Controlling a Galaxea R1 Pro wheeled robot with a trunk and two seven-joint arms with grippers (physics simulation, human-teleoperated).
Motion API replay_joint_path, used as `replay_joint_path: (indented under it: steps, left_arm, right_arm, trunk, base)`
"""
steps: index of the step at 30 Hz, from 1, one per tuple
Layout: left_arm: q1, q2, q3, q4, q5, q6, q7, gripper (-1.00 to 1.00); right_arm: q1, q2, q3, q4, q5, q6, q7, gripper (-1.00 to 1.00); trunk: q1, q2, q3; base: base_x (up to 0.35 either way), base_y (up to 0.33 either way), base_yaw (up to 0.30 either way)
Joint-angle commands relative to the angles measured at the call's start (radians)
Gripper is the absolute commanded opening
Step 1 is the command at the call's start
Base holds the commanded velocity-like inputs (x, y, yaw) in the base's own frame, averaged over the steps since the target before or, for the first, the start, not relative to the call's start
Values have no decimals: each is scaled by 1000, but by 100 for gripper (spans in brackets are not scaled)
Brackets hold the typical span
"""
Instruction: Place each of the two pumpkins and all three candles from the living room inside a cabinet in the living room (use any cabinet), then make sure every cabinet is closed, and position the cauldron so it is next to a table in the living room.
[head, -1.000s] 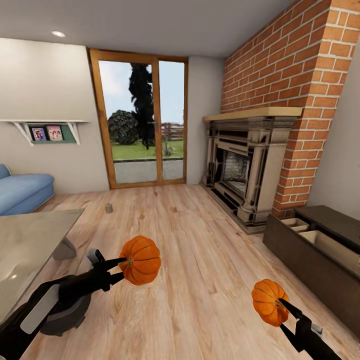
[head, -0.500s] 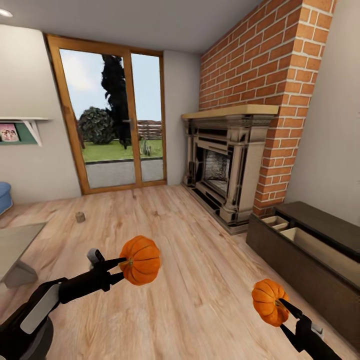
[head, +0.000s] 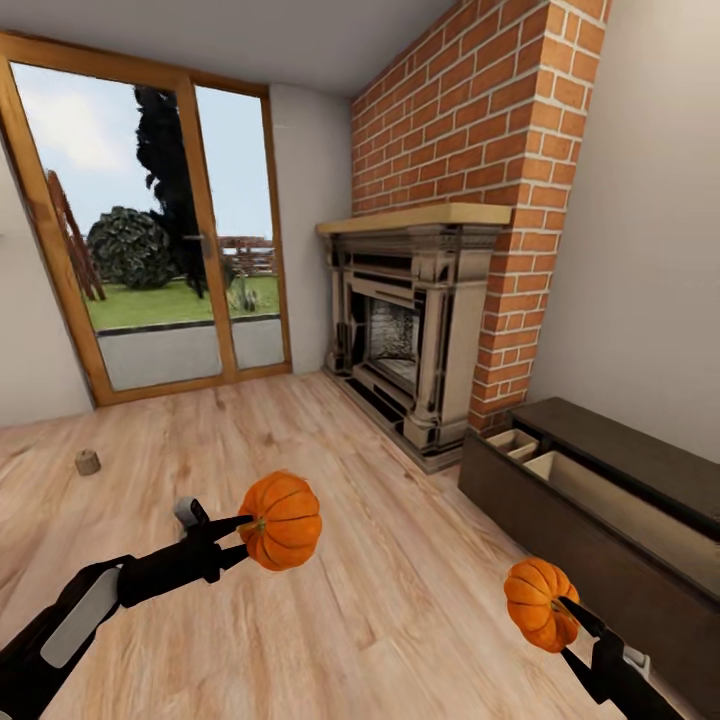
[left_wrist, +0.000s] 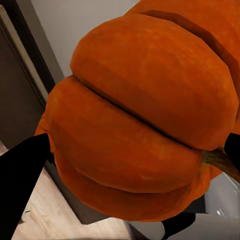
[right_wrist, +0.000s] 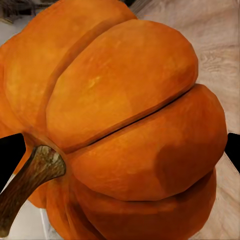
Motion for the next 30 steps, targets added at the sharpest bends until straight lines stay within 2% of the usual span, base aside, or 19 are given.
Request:
replay_joint_path:
  steps: [1,9,25,30]
  left_arm:
    - [-1,1,-2,0,14,10,-1,-100]
    - [-1,1,-2,0,14,10,-1,-100]
    - [-1,1,-2,0,14,10,-1,-100]
    - [-1,1,-2,0,14,10,-1,-100]
  right_arm:
    - [-1,-1,-4,0,-10,14,-1,-100]
    - [-1,-6,-4,0,-9,26,-5,-100]
    - [-2,-2,-2,0,-12,11,8,-100]
    - [-2,-2,-2,0,-12,10,8,-100]
  trunk:
    - [0,-1,-2]
    - [0,-1,-12]
    - [0,-1,-32]
    - [0,-1,-33]
  base:
    - [331,0,-238]
    - [331,0,-179]
    - [331,0,17]
    - [326,0,-161]
